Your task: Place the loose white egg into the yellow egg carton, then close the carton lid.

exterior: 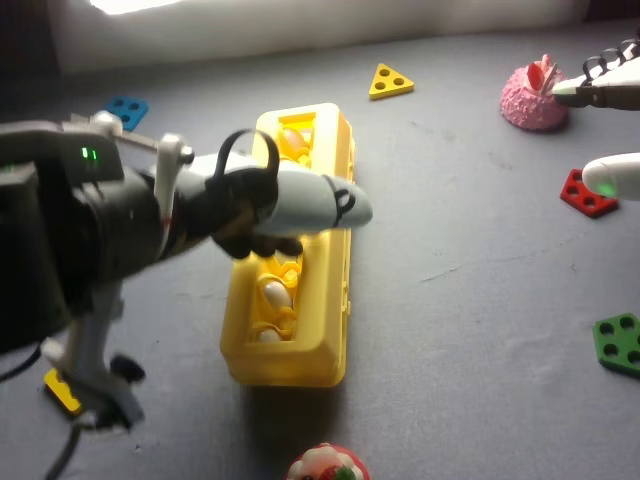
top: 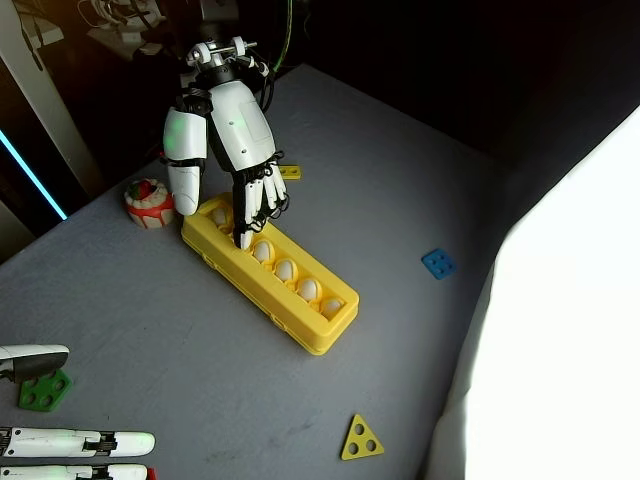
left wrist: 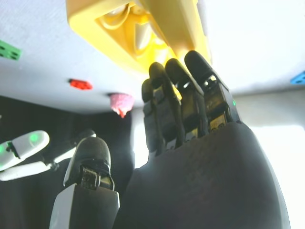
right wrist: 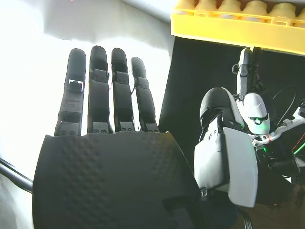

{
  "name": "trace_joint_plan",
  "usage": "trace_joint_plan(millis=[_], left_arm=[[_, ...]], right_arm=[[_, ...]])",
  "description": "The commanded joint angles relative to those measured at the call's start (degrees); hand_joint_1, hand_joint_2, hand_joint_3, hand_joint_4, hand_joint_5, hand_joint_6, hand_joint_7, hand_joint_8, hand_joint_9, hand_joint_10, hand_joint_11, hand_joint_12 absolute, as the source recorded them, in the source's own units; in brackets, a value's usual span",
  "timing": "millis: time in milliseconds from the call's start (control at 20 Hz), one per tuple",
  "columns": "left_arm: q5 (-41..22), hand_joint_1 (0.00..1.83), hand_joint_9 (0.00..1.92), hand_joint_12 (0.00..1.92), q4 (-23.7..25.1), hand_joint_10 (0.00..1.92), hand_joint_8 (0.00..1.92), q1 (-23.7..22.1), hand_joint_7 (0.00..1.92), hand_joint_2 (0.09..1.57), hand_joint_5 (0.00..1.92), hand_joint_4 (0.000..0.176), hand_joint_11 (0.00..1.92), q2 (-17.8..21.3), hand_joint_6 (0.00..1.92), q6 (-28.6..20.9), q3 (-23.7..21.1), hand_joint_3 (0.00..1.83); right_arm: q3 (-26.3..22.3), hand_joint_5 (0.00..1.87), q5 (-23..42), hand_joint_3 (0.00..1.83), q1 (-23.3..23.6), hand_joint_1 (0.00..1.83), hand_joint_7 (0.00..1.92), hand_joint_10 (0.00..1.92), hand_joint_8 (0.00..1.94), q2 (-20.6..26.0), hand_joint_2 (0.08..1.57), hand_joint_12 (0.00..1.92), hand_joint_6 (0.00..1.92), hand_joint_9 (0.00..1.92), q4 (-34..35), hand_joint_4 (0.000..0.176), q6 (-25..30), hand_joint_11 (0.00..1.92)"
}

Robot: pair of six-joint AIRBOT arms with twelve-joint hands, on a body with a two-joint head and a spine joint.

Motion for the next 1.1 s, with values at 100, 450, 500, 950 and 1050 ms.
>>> trace_joint_plan(millis=[100,450,500,950,1050], left_arm=[[0.75,0.07,0.18,1.05,3.42,0.79,0.06,-4.47,0.52,1.3,0.45,0.0,0.0,-0.23,0.0,9.12,2.39,0.0],[2.27,0.03,0.2,1.14,0.21,0.9,0.3,-10.86,0.51,1.31,0.5,0.0,0.0,0.38,0.02,38.28,9.34,0.0],[2.79,0.04,0.22,1.21,0.19,0.97,0.58,-11.41,0.44,1.31,0.53,0.0,0.0,0.59,0.04,40.73,10.32,0.0],[6.76,0.02,0.7,1.92,3.73,1.82,1.58,-12.66,0.8,1.32,0.76,0.0,0.56,3.41,1.41,40.71,13.96,0.0],[7.62,0.0,0.85,1.92,4.13,1.87,1.63,-12.66,0.92,1.32,0.82,0.0,0.76,3.81,1.49,40.71,13.76,0.0]], right_arm=[[-0.03,0.35,6.78,0.0,0.17,0.05,0.38,0.0,0.0,0.48,1.16,0.87,0.0,0.36,1.3,0.0,0.02,0.0],[-0.05,0.51,6.78,0.0,0.16,0.07,0.54,0.04,0.03,0.48,1.17,1.07,0.05,0.49,1.3,0.0,0.01,0.0],[-0.06,0.62,6.78,0.0,0.15,0.07,0.65,0.06,0.03,0.48,1.18,1.17,0.05,0.59,1.3,0.0,0.01,0.01],[-0.14,1.0,6.78,0.0,0.13,0.01,1.18,1.82,1.47,0.48,1.22,1.92,1.6,1.05,1.3,0.0,-0.07,0.88],[-0.15,1.07,6.78,0.0,0.13,0.0,1.25,1.91,1.64,0.48,1.22,1.92,1.74,1.15,1.3,0.0,-0.09,1.09]])
